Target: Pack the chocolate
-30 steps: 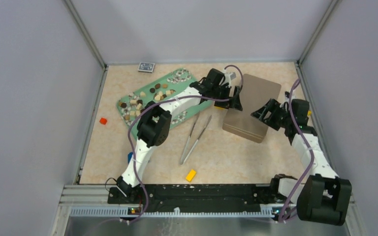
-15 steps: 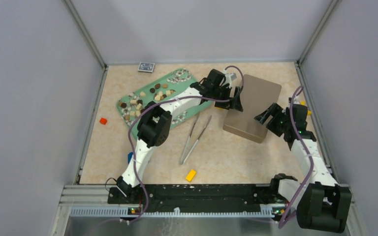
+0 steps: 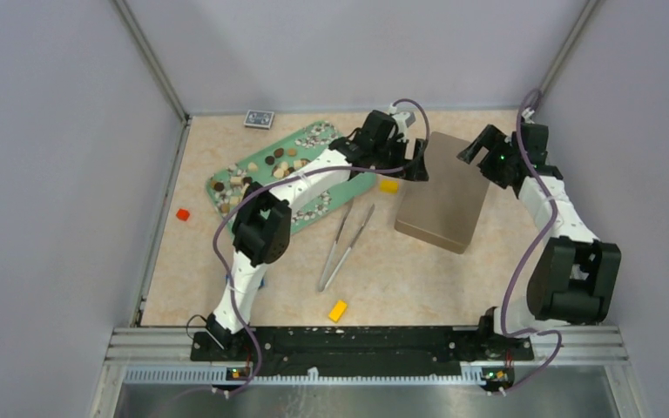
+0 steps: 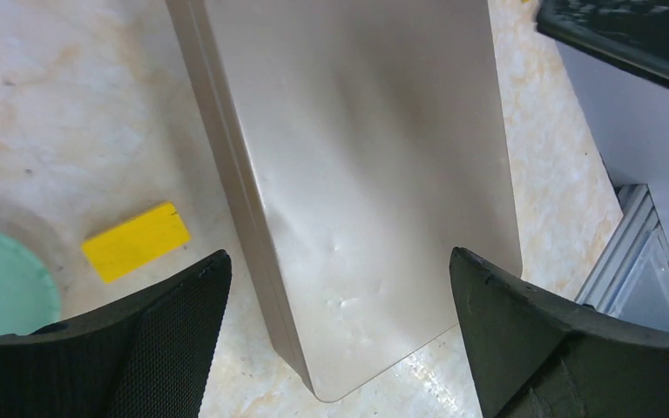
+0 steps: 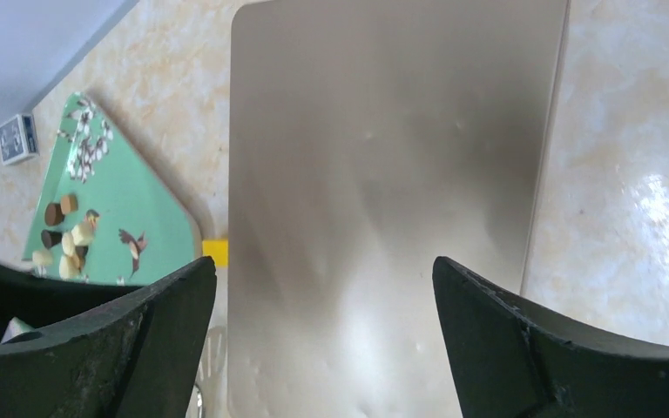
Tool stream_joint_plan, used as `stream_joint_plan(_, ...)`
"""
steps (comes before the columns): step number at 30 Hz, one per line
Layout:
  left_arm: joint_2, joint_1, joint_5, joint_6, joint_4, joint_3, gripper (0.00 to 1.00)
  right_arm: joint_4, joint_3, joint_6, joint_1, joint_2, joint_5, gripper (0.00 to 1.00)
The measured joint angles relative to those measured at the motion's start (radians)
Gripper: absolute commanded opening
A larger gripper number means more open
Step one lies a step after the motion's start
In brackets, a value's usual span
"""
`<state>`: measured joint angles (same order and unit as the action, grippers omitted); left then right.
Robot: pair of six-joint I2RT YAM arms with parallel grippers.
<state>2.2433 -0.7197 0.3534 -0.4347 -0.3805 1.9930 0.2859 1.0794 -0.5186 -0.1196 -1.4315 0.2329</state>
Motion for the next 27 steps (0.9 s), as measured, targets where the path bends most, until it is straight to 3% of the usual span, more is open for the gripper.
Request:
stream_joint_plan(7, -0.082, 0.045, -0.049, 0.011, -0.01, -0.045, 0.99, -0.008, 0.134, -0.032, 0.027, -0.163, 0.013, 0.92)
stream_joint_plan(11, -0.211, 0.081, -0.083, 0.013, -0.02, -0.193, 0.99, -0.018, 0.243, -0.042, 0.077, -0.253, 0.008, 0.92)
stream_joint_plan(21, -0.71, 0.121, -0.173, 0.01, -0.031, -0.599, 0.99, -0.062, 0.476, -0.082, 0.105, -0.556, -0.043, 0.92)
stream_joint_plan(27, -0.878, 0.121, -0.193, -0.017, -0.042, -0.781, 0.99, -0.084, 0.547, -0.088, 0.104, -0.624, -0.063, 0.92)
